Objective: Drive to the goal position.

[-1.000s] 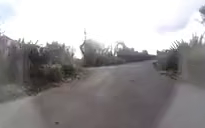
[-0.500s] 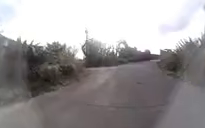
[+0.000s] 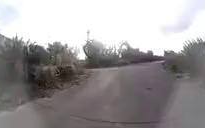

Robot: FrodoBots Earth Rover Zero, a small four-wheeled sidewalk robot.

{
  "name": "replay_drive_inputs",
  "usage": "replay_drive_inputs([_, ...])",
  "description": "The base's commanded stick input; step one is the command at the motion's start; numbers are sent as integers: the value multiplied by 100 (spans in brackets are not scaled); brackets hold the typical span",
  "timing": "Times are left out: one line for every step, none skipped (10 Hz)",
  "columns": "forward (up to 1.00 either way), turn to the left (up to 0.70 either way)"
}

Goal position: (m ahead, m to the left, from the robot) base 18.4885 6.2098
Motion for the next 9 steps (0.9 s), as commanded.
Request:
replay_drive_inputs([70, 0])
replay_drive_inputs([70, 0])
replay_drive_inputs([70, -19])
replay_drive_inputs([70, -35])
replay_drive_inputs([70, -35])
replay_drive_inputs([70, -35])
replay_drive_inputs([70, -35])
replay_drive_inputs([70, -35])
replay_drive_inputs([70, -35])
